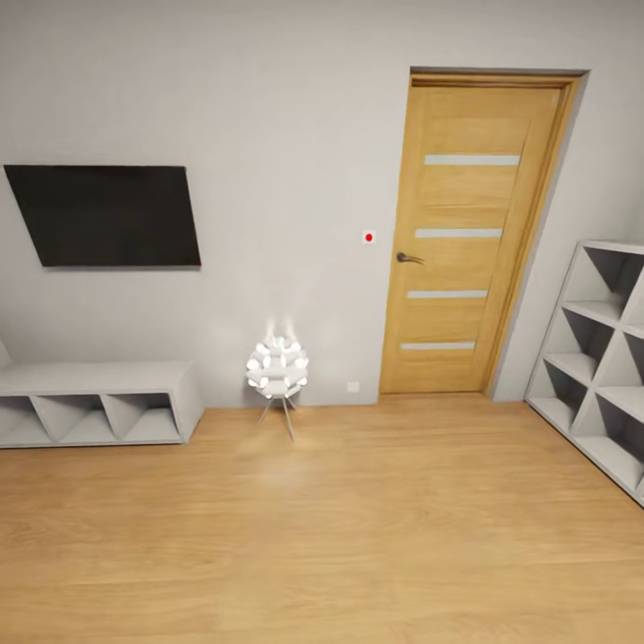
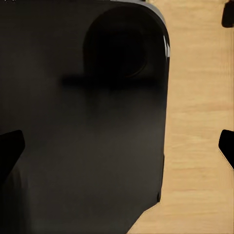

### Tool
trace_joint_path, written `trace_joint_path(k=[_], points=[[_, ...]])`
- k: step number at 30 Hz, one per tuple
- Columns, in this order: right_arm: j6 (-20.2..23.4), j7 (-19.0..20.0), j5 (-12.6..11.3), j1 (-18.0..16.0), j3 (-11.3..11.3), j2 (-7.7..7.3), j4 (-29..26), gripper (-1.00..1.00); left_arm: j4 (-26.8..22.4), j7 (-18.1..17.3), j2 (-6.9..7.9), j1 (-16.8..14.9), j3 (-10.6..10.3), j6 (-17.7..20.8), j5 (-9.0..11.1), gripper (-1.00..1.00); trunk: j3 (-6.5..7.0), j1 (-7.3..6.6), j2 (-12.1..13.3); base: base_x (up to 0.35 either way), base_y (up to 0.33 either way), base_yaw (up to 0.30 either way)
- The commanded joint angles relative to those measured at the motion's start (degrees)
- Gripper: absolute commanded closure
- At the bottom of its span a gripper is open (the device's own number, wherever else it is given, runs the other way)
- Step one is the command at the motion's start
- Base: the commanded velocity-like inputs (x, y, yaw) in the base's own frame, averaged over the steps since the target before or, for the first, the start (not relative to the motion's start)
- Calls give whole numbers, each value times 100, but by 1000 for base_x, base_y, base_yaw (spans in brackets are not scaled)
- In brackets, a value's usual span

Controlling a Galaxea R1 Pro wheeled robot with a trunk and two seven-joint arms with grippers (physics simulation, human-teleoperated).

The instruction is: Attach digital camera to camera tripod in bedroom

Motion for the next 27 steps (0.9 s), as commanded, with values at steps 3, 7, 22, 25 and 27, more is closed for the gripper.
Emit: trace_joint_path(k=[3, 7, 22, 25, 27], points=[[-18, -1, -5, 2, -3, -2, -2, -100, -5, -1, -1, 2, 4, -10, 34, -100, -3, 4, -2, 322, 108, 0], [-19, -1, 1, 2, -1, -3, -4, -100, -5, -1, -1, 2, 4, -10, 34, -100, -3, 4, -2, 318, 149, -7], [-19, -1, 47, 2, 48, 6, -3, -100, -5, -1, -1, 2, 4, -10, 34, -100, -3, 4, -2, 309, 168, -201], [-19, -1, 47, 2, 49, 6, -4, -100, -5, -1, -1, 2, 4, -10, 34, -100, -3, 4, -2, 319, 35, -245], [-19, -1, 49, 2, 49, 6, -4, -100, -5, -1, -1, 2, 4, -10, 34, -100, -3, 4, -2, 320, 13, -245]])
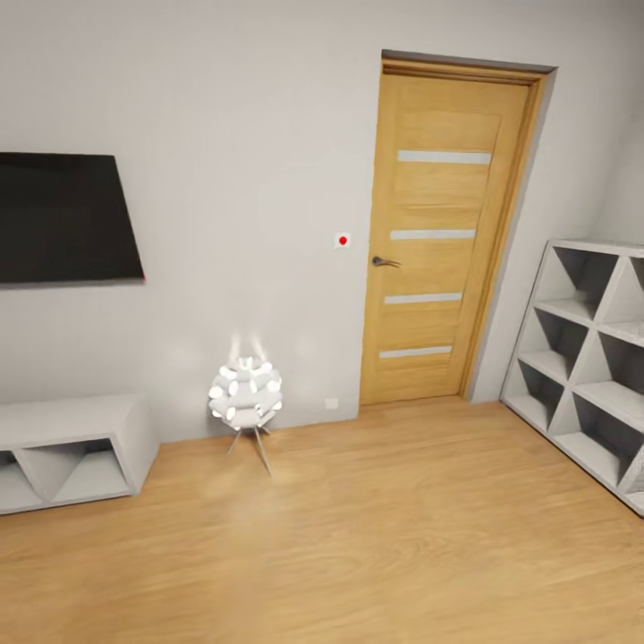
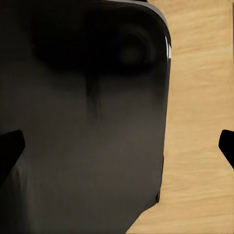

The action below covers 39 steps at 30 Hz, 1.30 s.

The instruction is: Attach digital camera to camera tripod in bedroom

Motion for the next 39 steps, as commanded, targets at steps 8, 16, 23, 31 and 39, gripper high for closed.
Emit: trace_joint_path(k=[8, 16, 23, 31, 39], points=[[-13, -1, 8, 1, 1, 0, -3, -100, -4, -1, -6, 2, -1, -12, 27, -100, -4, 3, -2, 321, 3, -246], [-13, -1, 9, 1, 1, 0, -3, -100, -4, -1, -9, 2, -4, -12, 18, -100, -4, 3, -2, 321, 0, -246], [-13, -1, 9, 1, 1, 0, -3, -100, -4, -1, -9, 2, -2, -12, 19, -100, -4, 3, -2, 320, 0, -245], [-13, -1, -5, 1, -6, -2, -4, -100, -4, -1, -6, 2, 1, -20, 30, -100, -4, 3, -2, 80, 0, -245], [-13, -1, -15, 1, -19, -1, -1, -100, -5, -1, -2, 2, 3, -19, 37, -100, -4, 3, -2, 5, 0, -246]])
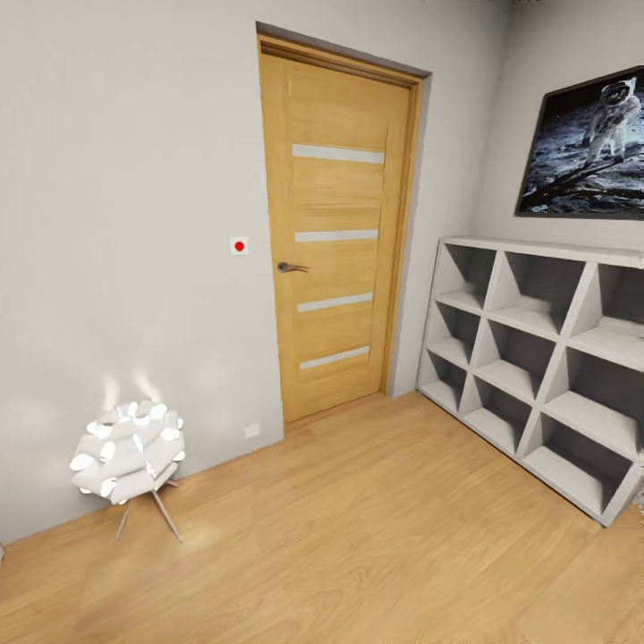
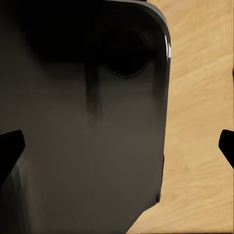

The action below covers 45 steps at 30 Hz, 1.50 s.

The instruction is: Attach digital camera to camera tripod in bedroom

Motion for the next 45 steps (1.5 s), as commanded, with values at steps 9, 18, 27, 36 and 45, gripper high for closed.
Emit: trace_joint_path(k=[9, 18, 27, 36, 45], points=[[-13, -1, -9, 1, -8, -3, -4, -100, -5, 1, 6, 2, 7, -13, 40, -100, -4, 0, -2, 1, 0, -247], [-13, -1, -14, 1, -15, 0, -6, -100, -11, 7, 8, 2, 11, -13, 41, -100, -4, 0, -2, 0, 0, -251], [-13, -1, 2, 1, -2, -5, -6, -100, -12, 22, 8, 2, 12, -14, 41, -100, -4, 0, -2, 0, 0, -255], [-15, -1, 6, 1, 7, -8, -5, -100, -12, 25, 2, 2, 13, -14, 42, -100, -4, 0, -2, 0, 0, -276], [-13, -1, 6, 1, 11, -3, -5, -100, -12, 26, 6, 2, 14, -14, 49, -100, -4, 0, -2, 0, 0, -280]])
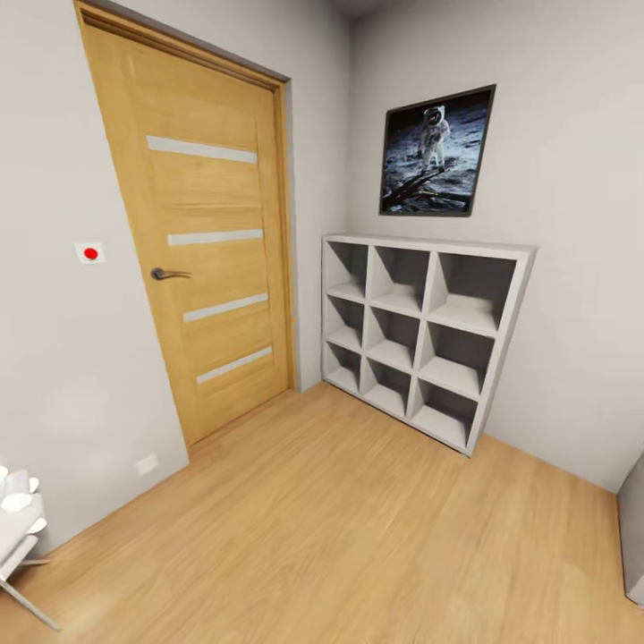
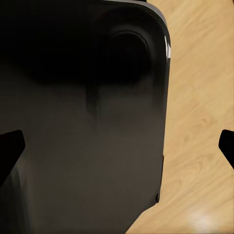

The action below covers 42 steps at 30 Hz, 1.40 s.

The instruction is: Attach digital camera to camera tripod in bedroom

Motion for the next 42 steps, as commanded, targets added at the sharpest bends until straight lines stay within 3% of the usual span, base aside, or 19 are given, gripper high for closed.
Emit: trace_joint_path(k=[1, 42], points=[[-13, -1, 1, 1, 0, -1, -4, -100, -4, 2, -1, 2, 4, -12, 33, -100, -4, 0, -2, 0, 0, -281], [-135, -1, 2, 1, -21, 21, 3, -100, -13, -1, 107, 2, -55, -17, -9, -100, -4, 0, -2, 0, 0, -263]])
